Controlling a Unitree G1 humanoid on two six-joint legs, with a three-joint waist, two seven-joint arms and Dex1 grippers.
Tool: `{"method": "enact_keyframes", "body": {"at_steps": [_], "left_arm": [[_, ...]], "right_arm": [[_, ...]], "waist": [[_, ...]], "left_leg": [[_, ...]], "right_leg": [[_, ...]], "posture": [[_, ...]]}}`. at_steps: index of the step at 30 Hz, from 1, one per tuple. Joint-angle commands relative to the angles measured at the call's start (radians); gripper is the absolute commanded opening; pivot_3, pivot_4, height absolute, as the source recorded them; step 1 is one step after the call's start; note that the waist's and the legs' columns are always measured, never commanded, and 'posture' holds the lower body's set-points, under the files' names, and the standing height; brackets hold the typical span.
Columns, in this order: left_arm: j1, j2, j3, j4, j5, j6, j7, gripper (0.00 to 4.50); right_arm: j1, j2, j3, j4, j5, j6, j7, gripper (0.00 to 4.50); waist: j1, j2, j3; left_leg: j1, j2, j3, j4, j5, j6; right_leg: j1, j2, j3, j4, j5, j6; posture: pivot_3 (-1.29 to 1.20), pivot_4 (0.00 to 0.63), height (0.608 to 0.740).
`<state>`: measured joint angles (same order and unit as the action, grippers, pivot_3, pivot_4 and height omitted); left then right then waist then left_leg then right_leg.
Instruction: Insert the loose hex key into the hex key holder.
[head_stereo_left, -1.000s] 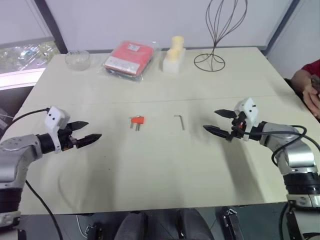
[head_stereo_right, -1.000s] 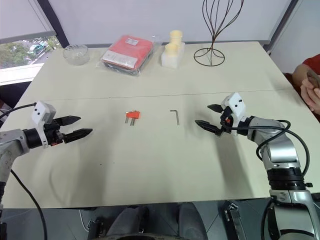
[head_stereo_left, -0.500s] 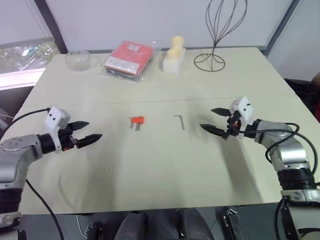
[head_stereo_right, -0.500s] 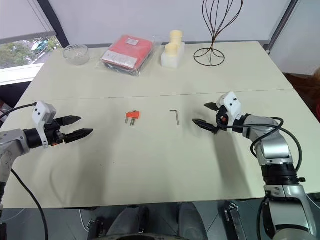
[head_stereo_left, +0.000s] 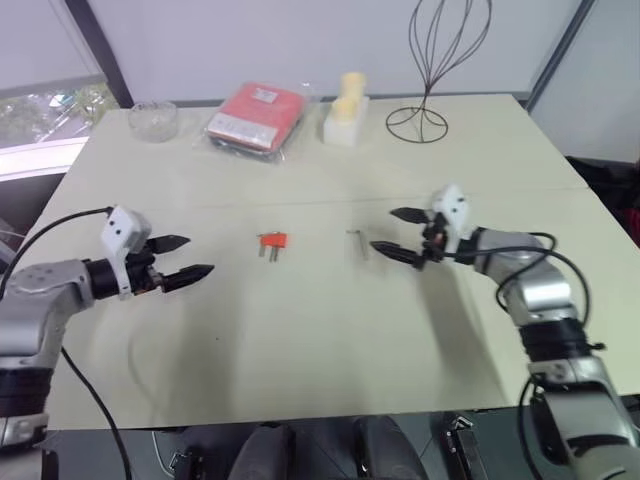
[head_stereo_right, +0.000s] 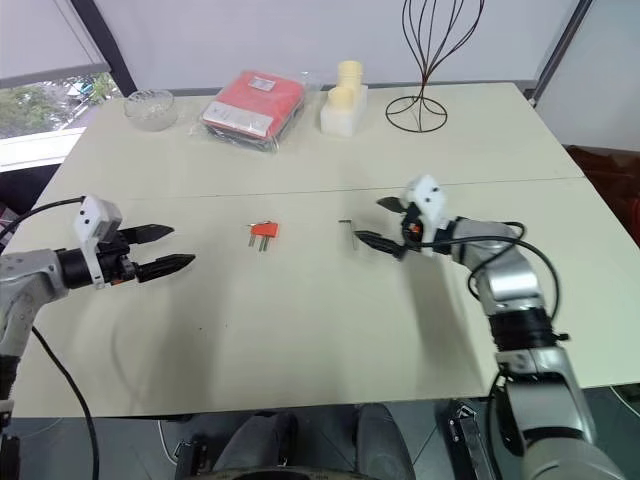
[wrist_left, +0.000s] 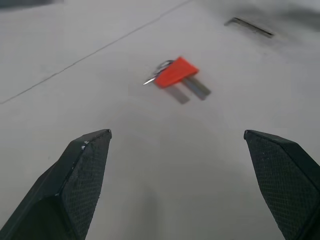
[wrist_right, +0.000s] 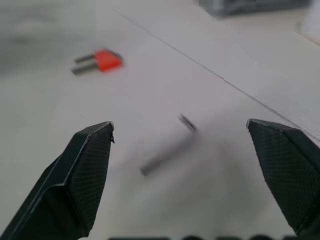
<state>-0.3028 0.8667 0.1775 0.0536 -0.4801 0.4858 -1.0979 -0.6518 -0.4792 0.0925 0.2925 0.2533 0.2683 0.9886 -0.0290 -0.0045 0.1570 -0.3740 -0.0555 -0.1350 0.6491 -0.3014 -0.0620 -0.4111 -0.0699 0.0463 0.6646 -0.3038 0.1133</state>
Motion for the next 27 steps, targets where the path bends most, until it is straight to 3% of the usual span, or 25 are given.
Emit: {"method": "enact_keyframes", "body": {"at_steps": [1,7,12,27], "left_arm": [[-0.032,0.035,-0.023,-0.028,-0.002,-0.004,-0.067,4.44],[0.042,-0.003,0.014,-0.06,-0.015,0.0,-0.019,4.44],[0.157,-0.058,0.064,-0.114,-0.038,0.009,0.048,4.44],[0.259,-0.149,0.07,-0.201,-0.052,0.018,0.161,4.44]], "right_arm": [[-0.114,0.111,0.083,0.164,-0.069,-0.113,0.012,4.44],[-0.303,0.278,0.122,0.578,-0.174,-0.294,-0.05,4.44],[-0.391,0.353,0.123,0.794,-0.234,-0.403,-0.076,4.44],[-0.514,0.485,0.109,1.002,-0.355,-0.515,-0.231,4.44]], "waist": [[-0.014,0.0,0.0],[-0.034,0.0,0.0],[-0.045,0.0,0.0],[-0.044,0.0,0.0]], "left_leg": [[0.0,0.0,0.0,0.0,0.0,-0.001],[-0.001,0.0,0.0,-0.001,0.001,-0.001],[-0.001,0.0,0.0,-0.001,0.001,-0.001],[-0.001,0.0,0.0,-0.001,0.001,-0.002]], "right_leg": [[-0.001,0.0,0.0,0.0,0.0,0.0],[-0.002,0.001,0.0,0.0,0.0,0.0],[-0.003,0.002,0.0,0.001,0.0,0.0],[-0.004,0.002,0.001,0.003,0.0,0.0]], "posture": [[0.0,0.15,0.74],[0.0,0.15,0.74],[0.0,0.15,0.74],[0.0,0.15,0.74]]}}
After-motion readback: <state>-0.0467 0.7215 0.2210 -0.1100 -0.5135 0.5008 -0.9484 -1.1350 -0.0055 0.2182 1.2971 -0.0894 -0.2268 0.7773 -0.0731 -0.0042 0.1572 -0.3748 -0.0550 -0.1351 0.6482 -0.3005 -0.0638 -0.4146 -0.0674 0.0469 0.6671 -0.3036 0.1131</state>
